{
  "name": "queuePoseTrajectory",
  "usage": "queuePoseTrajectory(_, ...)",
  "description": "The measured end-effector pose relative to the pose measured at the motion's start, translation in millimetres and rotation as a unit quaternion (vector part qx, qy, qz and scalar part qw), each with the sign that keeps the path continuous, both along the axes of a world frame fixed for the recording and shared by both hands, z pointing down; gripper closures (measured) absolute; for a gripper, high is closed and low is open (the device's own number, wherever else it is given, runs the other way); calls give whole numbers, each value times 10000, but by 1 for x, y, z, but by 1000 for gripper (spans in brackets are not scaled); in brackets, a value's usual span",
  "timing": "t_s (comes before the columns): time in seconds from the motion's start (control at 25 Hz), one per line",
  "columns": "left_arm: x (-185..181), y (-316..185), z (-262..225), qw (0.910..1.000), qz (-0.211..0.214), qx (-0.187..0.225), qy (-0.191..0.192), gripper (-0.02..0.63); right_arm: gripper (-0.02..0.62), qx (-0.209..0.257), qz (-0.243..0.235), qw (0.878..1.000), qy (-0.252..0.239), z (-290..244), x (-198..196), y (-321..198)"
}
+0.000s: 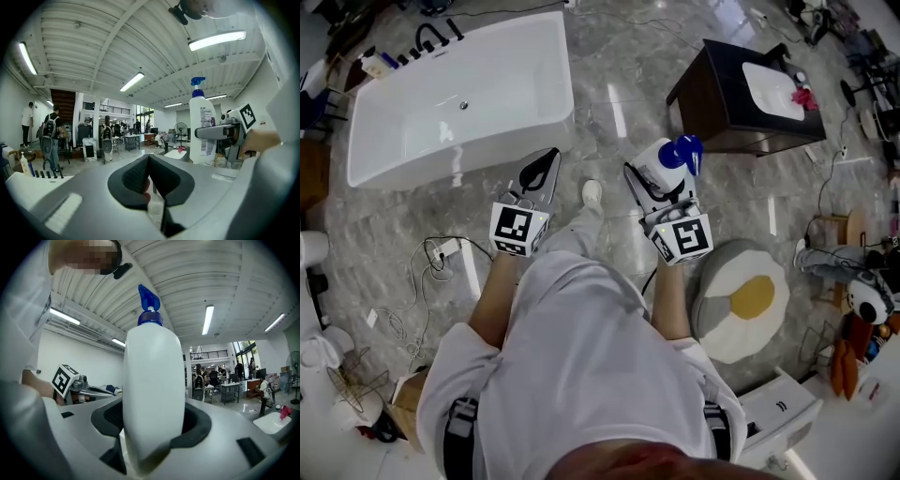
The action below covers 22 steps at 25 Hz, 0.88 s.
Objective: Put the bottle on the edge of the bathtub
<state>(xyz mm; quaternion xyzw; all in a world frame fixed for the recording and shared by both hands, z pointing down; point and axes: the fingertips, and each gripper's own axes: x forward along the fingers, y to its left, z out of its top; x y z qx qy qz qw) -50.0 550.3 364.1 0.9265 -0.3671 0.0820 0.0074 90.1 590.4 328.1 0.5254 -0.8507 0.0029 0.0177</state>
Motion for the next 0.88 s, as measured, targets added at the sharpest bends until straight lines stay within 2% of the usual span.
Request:
queuePoseTrajectory(0.2, 26, -74, 2, 9997, -168, -79, 140, 611, 337, 8, -174, 9998, 23, -6, 26, -75)
queuePoseTrajectory(0.4, 45, -171, 7, 9988, -356, -222, 257, 611, 337, -144, -356, 9993, 15, -5, 51, -169)
queuePoseTrajectory(0.88, 68, -325, 23, 9953, -908, -250, 245, 611, 337, -430, -952, 9944, -152, 21, 84, -336)
